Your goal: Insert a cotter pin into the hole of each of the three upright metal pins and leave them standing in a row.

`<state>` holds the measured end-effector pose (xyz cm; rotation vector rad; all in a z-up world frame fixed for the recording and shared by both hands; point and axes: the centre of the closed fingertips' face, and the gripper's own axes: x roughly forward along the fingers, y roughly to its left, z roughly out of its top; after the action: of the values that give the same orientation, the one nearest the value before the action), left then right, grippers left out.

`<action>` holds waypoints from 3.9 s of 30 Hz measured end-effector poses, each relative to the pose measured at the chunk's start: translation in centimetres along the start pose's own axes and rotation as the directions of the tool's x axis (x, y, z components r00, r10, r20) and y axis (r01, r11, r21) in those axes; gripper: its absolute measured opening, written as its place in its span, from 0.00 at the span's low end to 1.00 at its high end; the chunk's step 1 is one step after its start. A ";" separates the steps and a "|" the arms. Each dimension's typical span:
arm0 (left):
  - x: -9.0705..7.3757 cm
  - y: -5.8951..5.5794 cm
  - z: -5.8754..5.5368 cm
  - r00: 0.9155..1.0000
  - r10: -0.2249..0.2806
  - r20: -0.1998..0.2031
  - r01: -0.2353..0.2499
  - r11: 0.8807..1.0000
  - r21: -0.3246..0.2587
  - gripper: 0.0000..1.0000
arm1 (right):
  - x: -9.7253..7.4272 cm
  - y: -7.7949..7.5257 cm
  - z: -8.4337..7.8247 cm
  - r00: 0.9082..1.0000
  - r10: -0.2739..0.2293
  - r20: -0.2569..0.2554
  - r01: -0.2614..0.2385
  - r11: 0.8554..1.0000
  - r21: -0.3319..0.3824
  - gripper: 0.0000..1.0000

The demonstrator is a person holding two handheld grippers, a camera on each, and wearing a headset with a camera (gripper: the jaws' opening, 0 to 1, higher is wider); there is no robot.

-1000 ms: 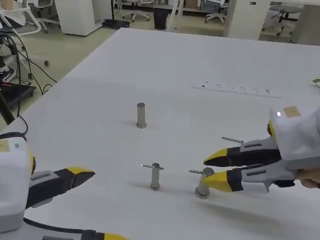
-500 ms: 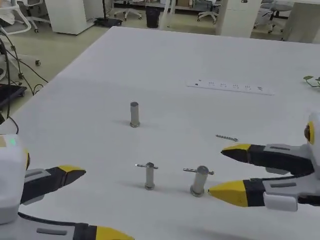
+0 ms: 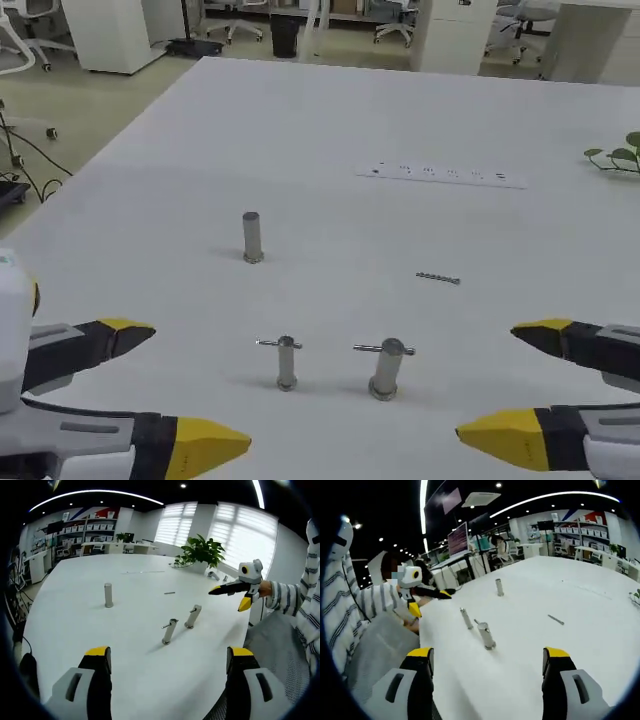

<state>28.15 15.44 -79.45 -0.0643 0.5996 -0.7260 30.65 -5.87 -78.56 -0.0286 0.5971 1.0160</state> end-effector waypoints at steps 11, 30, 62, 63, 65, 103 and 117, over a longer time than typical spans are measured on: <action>0.6 3.8 2.2 0.998 0.060 0.034 -0.059 0.998 -0.006 0.86 | -2.2 0.4 -1.5 0.998 -0.060 -0.027 0.062 0.997 0.053 1.00; 4.3 9.5 6.0 0.985 0.159 0.060 -0.156 0.986 -0.054 0.77 | -4.6 -0.3 -3.1 0.987 -0.142 -0.070 0.150 0.981 0.125 1.00; 13.4 15.4 9.1 0.960 0.278 0.041 -0.278 0.961 0.006 0.21 | -4.2 -1.6 -3.4 0.982 -0.181 -0.059 0.189 0.962 0.197 1.00; 13.4 15.6 9.2 0.957 0.285 0.049 -0.285 0.959 -0.008 0.21 | -4.2 -1.6 -3.4 0.982 -0.180 -0.059 0.189 0.962 0.197 1.00; 13.4 15.6 9.5 0.959 0.278 0.059 -0.277 0.961 -0.023 0.19 | -4.1 -1.6 -3.5 0.982 -0.177 -0.062 0.186 0.962 0.200 1.00; 7.0 16.3 13.3 0.924 0.354 0.143 -0.322 0.924 -0.205 0.10 | -4.4 -2.0 -2.8 0.981 -0.186 -0.053 0.193 0.967 0.165 0.97; 1.6 11.6 14.9 0.937 0.325 0.127 -0.325 0.945 -0.020 0.10 | -3.8 -1.2 -2.2 0.988 -0.152 -0.038 0.156 0.979 0.135 0.97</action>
<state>44.10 20.98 -70.85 -0.0100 0.4706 -0.3965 29.12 -10.14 -78.90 0.0328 0.6789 0.8238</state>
